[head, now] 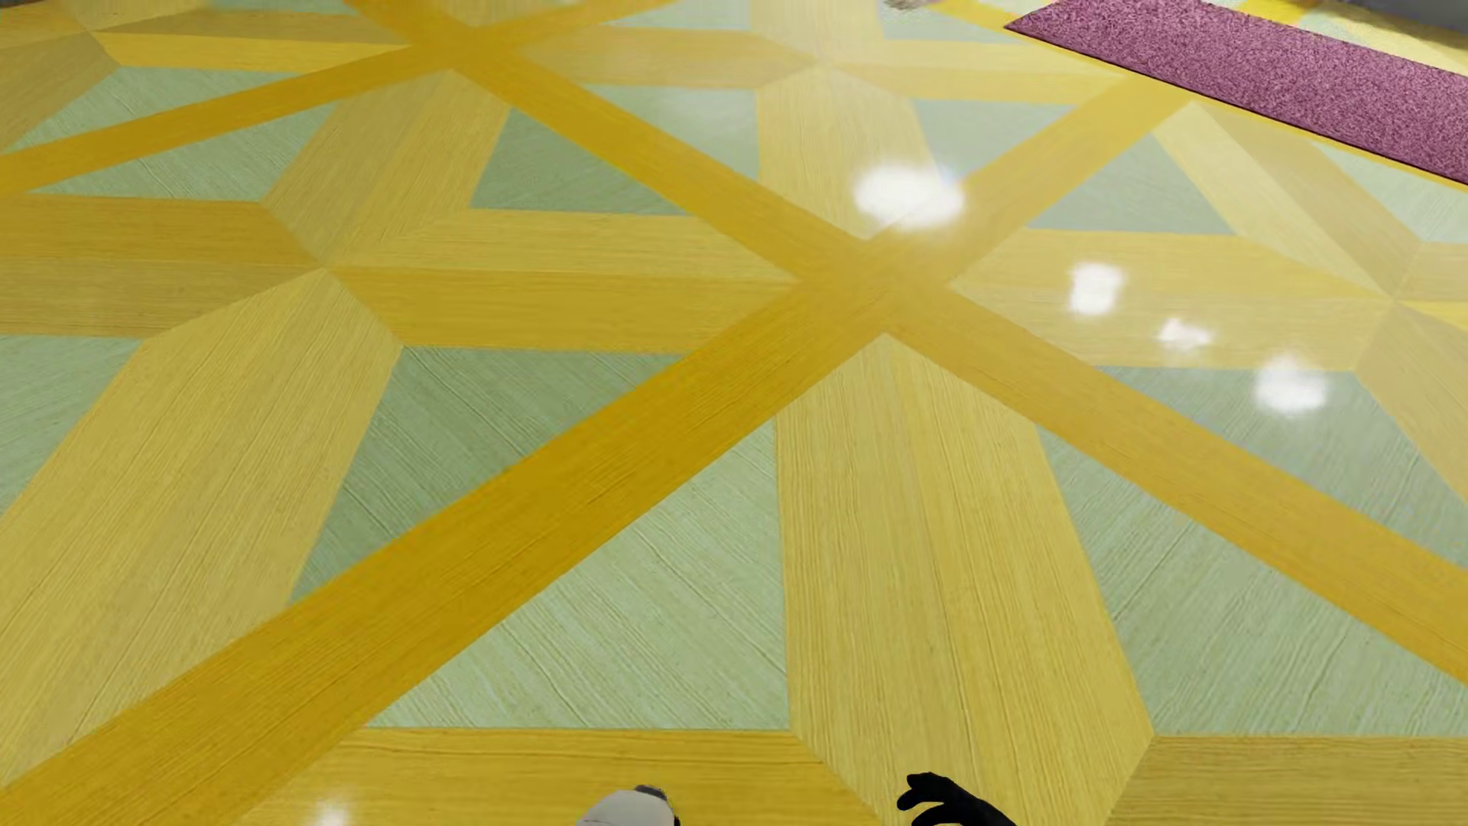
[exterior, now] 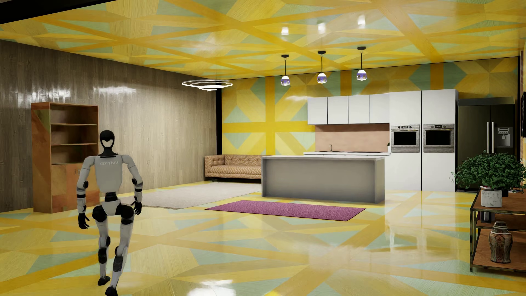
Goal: Walk to the counter
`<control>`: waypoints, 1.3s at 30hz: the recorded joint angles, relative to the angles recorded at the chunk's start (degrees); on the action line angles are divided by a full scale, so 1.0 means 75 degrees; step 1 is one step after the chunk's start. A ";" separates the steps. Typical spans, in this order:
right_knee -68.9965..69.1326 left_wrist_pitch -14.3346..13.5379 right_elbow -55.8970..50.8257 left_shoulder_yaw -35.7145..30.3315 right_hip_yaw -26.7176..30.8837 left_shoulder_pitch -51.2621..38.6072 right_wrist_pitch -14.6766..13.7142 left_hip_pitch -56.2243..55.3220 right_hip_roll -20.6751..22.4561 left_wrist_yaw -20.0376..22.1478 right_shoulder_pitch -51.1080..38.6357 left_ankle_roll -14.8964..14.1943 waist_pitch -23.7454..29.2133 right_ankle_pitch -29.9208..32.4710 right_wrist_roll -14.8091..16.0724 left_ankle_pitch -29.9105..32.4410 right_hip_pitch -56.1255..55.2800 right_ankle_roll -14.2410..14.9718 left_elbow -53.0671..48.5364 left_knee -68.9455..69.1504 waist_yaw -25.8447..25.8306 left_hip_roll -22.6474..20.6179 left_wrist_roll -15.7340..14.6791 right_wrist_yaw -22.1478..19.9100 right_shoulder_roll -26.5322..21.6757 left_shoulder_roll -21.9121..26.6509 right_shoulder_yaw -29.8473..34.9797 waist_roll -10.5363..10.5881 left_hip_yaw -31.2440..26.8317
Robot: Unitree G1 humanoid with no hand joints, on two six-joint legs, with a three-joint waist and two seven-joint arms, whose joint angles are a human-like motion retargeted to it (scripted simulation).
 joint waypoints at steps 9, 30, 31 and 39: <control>0.1868 0.0000 0.1450 0.0137 0.0000 -0.0707 0.0000 0.4143 -0.0253 0.0000 0.1318 0.0000 0.0315 0.4045 0.0000 -0.0982 -0.5252 0.0000 -0.0764 -0.0558 -0.2349 -0.0576 0.0000 0.0000 0.0547 0.0146 0.1026 0.0128 0.0000; 0.4881 0.0000 0.0807 0.0643 0.0000 0.0367 0.0000 0.0678 -0.0151 0.0000 0.0760 0.0000 0.0160 0.3253 0.0000 -0.0264 -0.2160 0.0000 0.0433 0.1644 -0.0008 0.0022 0.0000 0.0000 0.0364 0.0177 0.0627 -0.0719 0.0000; 0.5370 0.0000 0.0896 0.0593 0.0000 0.0307 0.0000 0.1274 -0.0179 0.0000 0.0795 0.0000 0.0215 0.3458 0.0000 -0.0436 -0.2942 0.0000 0.0405 0.1428 -0.0355 0.0143 0.0000 0.0000 0.0436 0.0078 0.0850 -0.0626 0.0000; -0.0063 0.0000 0.1708 0.0302 0.0000 -0.0117 0.0000 0.5778 -0.0994 0.0000 0.2242 0.0000 0.0099 0.0631 0.0000 -0.1752 -0.7232 0.0000 -0.1590 -0.0434 -0.3856 0.0663 0.0000 0.0000 0.0287 0.0559 0.1134 0.0064 0.0000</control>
